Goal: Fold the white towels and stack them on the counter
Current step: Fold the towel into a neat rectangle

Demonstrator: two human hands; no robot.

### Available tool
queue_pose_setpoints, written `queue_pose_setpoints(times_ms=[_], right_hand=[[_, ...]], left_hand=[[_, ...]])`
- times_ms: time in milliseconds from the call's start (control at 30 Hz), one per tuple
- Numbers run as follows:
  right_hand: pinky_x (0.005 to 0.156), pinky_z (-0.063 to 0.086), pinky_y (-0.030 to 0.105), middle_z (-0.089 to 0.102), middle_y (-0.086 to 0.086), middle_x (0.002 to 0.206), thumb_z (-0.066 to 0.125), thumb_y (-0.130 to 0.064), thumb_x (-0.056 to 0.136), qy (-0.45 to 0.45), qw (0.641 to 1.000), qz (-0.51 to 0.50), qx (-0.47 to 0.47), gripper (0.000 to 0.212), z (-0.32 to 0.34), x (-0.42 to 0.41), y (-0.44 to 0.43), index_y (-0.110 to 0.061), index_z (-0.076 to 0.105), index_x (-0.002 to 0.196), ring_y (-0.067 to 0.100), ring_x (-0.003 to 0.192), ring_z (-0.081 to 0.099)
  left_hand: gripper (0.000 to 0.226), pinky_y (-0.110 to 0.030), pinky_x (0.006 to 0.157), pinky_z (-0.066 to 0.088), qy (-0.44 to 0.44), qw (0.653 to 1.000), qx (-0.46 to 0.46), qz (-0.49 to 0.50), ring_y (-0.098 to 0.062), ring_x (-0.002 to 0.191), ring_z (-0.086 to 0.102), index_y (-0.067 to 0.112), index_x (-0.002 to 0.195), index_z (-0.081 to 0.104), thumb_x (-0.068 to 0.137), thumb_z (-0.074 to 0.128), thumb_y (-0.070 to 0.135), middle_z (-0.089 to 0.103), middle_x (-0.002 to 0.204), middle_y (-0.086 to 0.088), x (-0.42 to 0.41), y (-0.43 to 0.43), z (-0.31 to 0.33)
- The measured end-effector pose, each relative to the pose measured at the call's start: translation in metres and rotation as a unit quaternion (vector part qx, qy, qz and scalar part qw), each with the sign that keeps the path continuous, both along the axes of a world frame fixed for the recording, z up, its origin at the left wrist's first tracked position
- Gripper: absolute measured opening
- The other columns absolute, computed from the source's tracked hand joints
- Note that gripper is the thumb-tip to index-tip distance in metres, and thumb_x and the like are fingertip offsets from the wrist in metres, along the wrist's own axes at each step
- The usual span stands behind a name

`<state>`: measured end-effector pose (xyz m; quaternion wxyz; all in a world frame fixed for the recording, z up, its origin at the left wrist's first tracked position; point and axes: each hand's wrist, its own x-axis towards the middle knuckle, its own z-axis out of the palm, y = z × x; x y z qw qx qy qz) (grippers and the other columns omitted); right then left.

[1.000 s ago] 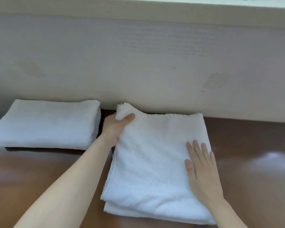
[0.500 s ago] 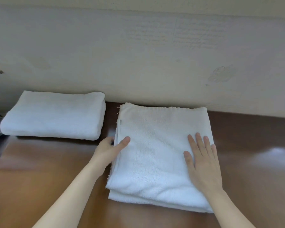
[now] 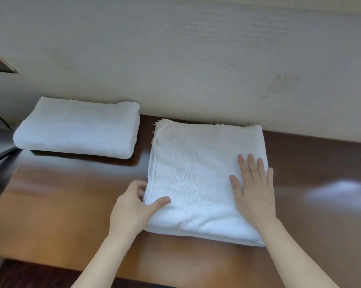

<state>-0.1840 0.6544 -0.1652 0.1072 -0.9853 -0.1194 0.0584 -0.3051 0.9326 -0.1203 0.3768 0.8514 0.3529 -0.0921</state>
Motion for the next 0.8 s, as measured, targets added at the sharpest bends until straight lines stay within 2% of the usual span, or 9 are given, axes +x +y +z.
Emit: queue_pose_setpoints(times_ms=[67, 133, 200, 267, 300, 467, 600, 733, 800], right_hand=[[0.122, -0.008, 0.047, -0.004, -0.002, 0.165, 0.006, -0.060, 0.100, -0.019, 0.999, 0.014, -0.034, 0.063, 0.002, -0.005, 0.007, -0.034, 0.002, 0.158, 0.022, 0.152, -0.012], [0.123, -0.003, 0.050, -0.004, -0.002, 0.166, 0.004, -0.062, 0.100, -0.007, 0.998, 0.033, -0.055, 0.063, -0.003, -0.010, 0.011, -0.036, 0.001, 0.157, 0.023, 0.152, -0.012], [0.122, 0.000, 0.051, -0.003, -0.004, 0.166, 0.002, -0.064, 0.099, 0.004, 0.997, 0.041, -0.068, 0.064, -0.011, -0.011, 0.009, -0.038, 0.001, 0.157, 0.022, 0.152, -0.012], [0.123, -0.001, 0.051, -0.005, -0.006, 0.166, -0.002, -0.064, 0.098, 0.009, 0.997, 0.039, -0.072, 0.064, -0.014, -0.009, 0.006, -0.039, 0.000, 0.157, 0.020, 0.152, -0.014], [0.123, -0.002, 0.050, -0.005, -0.006, 0.166, -0.002, -0.064, 0.097, 0.010, 0.997, 0.039, -0.066, 0.064, -0.014, -0.008, 0.004, -0.039, 0.000, 0.157, 0.019, 0.152, -0.015], [0.122, -0.002, 0.051, -0.001, -0.007, 0.166, 0.003, -0.059, 0.100, 0.013, 0.999, 0.030, -0.031, 0.062, -0.011, -0.009, 0.002, -0.037, 0.008, 0.157, 0.016, 0.152, -0.012], [0.121, -0.001, 0.054, 0.003, -0.004, 0.166, 0.004, -0.057, 0.099, 0.015, 0.999, -0.035, -0.030, 0.062, -0.011, -0.017, 0.008, -0.036, 0.008, 0.158, 0.018, 0.152, -0.009], [0.121, 0.003, 0.056, 0.005, -0.002, 0.166, 0.012, -0.058, 0.101, 0.002, 0.999, -0.012, -0.043, 0.060, -0.016, -0.025, 0.009, -0.036, 0.013, 0.157, 0.023, 0.153, -0.006], [0.121, 0.003, 0.057, -0.002, -0.003, 0.166, 0.008, -0.058, 0.101, 0.012, 0.999, -0.019, -0.047, 0.060, -0.016, -0.024, 0.000, -0.037, 0.009, 0.157, 0.021, 0.152, -0.010]], left_hand=[[0.077, -0.029, 0.088, 0.047, -0.095, 0.990, 0.101, -0.036, -0.007, 0.107, 0.052, 0.035, 0.120, 0.050, 0.060, 0.072, 0.079, 0.055, 0.109, 0.018, 0.018, -0.009, -0.001], [0.083, -0.034, 0.109, 0.036, -0.159, 0.975, 0.096, -0.125, -0.009, 0.132, 0.040, 0.033, 0.136, 0.047, 0.070, 0.055, 0.084, 0.049, 0.136, 0.014, 0.046, -0.028, -0.009], [0.080, -0.038, 0.122, 0.017, -0.143, 0.951, 0.112, -0.252, -0.013, 0.151, 0.012, 0.037, 0.150, 0.033, 0.083, 0.034, 0.081, 0.021, 0.163, 0.009, 0.070, -0.051, -0.025], [0.075, -0.044, 0.124, 0.002, -0.100, 0.914, 0.190, -0.343, -0.015, 0.153, -0.013, 0.039, 0.158, 0.012, 0.092, 0.020, 0.075, -0.008, 0.167, 0.006, 0.083, -0.064, -0.046], [0.073, -0.047, 0.123, -0.001, -0.089, 0.904, 0.218, -0.358, -0.015, 0.152, -0.018, 0.039, 0.158, 0.006, 0.095, 0.016, 0.073, -0.013, 0.166, 0.006, 0.084, -0.066, -0.054], [0.072, -0.050, 0.122, -0.010, -0.061, 0.898, 0.260, -0.351, -0.016, 0.150, -0.022, 0.039, 0.158, -0.003, 0.095, 0.010, 0.073, -0.014, 0.166, 0.010, 0.077, -0.051, -0.060], [0.076, -0.051, 0.120, -0.015, -0.040, 0.905, 0.270, -0.326, -0.022, 0.150, -0.024, 0.035, 0.158, -0.006, 0.094, 0.006, 0.074, -0.017, 0.165, 0.007, 0.061, -0.053, -0.056], [0.070, -0.051, 0.121, -0.004, -0.082, 0.881, 0.256, -0.389, -0.021, 0.153, -0.014, 0.036, 0.159, 0.004, 0.098, 0.016, 0.070, -0.007, 0.167, 0.005, 0.050, -0.082, -0.060], [0.069, -0.051, 0.121, -0.003, -0.075, 0.880, 0.257, -0.393, -0.019, 0.153, -0.014, 0.038, 0.159, 0.004, 0.099, 0.016, 0.069, -0.007, 0.167, 0.006, 0.048, -0.078, -0.060]])
